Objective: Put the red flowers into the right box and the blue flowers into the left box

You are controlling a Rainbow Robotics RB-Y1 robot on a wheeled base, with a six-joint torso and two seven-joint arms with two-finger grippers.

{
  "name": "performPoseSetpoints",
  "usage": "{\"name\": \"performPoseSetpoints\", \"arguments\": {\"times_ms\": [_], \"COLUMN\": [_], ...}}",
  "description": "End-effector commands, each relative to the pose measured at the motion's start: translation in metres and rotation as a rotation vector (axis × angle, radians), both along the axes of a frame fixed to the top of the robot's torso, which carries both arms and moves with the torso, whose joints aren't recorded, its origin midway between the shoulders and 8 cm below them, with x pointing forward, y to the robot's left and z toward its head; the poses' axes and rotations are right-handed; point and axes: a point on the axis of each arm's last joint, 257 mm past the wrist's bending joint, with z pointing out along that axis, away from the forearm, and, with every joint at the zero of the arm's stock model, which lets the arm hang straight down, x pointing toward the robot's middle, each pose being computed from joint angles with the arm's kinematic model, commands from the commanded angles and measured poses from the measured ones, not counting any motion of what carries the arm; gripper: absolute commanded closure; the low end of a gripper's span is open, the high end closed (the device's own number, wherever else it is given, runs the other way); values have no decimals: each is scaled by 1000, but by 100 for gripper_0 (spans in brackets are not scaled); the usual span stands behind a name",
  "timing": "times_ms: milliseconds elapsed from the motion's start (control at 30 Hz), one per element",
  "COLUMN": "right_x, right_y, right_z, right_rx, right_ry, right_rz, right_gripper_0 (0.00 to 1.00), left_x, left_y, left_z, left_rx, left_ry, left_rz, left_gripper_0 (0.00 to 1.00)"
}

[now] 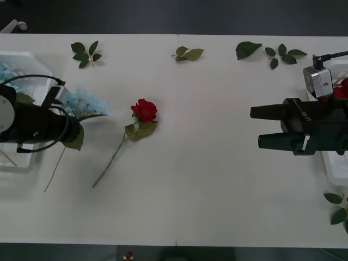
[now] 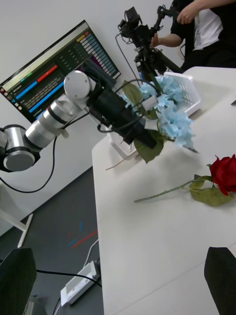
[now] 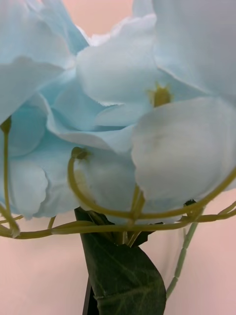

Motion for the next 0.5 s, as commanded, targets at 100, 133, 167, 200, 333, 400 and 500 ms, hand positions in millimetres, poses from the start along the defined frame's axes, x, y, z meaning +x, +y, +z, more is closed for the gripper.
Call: {"name": "performPoseSetpoints", "arguments": {"times_ms": [100, 133, 167, 200, 333, 400, 500], "right_x": [-8, -8, -8, -8, -8, -8, -8], "right_y": [8, 8, 8, 8, 8, 8, 8], "right_z": [7, 7, 7, 7, 7, 7, 7], "right_rx": [6, 6, 6, 6, 6, 6, 6], "right_ry": [-45, -45, -45, -45, -45, -45, -45], "right_rz": [34, 34, 34, 34, 34, 34, 34], "right_gripper_0": [0, 0, 0, 0, 0, 0, 0], "left_x": [20, 22, 23, 24, 21, 17, 10], "left_y": [32, 43, 50, 60, 102, 123, 155], "left_z": [103, 122, 135, 148, 185, 200, 220], "left_rx": [22, 26, 32, 39, 103, 131, 166], "left_ry": [-108, -128, -146, -166, -216, -237, -267], "left_rz": [-8, 0, 6, 15, 60, 93, 150], "left_gripper_0": [100, 100, 100, 100, 100, 100, 100]}}
